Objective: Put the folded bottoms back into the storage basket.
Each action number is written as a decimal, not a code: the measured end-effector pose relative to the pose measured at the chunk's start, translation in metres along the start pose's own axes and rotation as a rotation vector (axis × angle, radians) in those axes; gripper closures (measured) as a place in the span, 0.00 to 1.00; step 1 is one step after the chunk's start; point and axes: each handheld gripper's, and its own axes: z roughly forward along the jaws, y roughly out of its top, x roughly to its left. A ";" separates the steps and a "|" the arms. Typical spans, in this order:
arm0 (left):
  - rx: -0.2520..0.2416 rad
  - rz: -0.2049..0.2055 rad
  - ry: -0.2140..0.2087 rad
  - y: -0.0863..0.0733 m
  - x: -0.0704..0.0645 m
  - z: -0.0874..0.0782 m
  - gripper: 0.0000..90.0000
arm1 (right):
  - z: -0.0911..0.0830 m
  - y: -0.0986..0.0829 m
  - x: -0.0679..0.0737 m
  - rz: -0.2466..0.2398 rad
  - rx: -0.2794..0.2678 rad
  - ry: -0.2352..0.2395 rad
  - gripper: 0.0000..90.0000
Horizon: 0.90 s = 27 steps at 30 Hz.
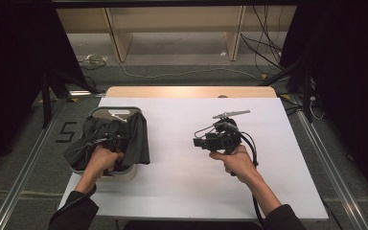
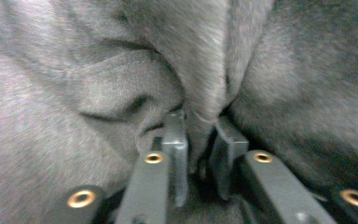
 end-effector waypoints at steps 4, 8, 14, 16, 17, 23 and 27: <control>-0.056 -0.021 -0.033 0.000 0.003 -0.025 0.66 | -0.008 -0.012 -0.009 0.016 -0.018 -0.004 0.47; -0.115 -0.037 -0.069 0.004 -0.001 -0.050 0.55 | -0.013 -0.023 -0.018 0.027 -0.008 -0.021 0.47; -0.150 -0.031 -0.133 0.010 -0.022 -0.064 0.37 | -0.023 -0.029 -0.024 0.042 -0.015 -0.030 0.47; -0.127 -0.015 -0.126 0.012 -0.030 -0.058 0.31 | -0.024 -0.031 -0.025 0.042 -0.016 -0.031 0.47; -0.117 -0.011 -0.126 0.012 -0.033 -0.055 0.30 | -0.025 -0.032 -0.025 0.041 -0.017 -0.031 0.47; -0.062 0.028 -0.084 0.011 -0.048 -0.030 0.25 | -0.024 -0.035 -0.026 0.041 -0.008 -0.030 0.47; -0.075 0.021 -0.028 0.007 -0.038 -0.027 0.52 | -0.023 -0.037 -0.026 0.042 -0.002 -0.029 0.47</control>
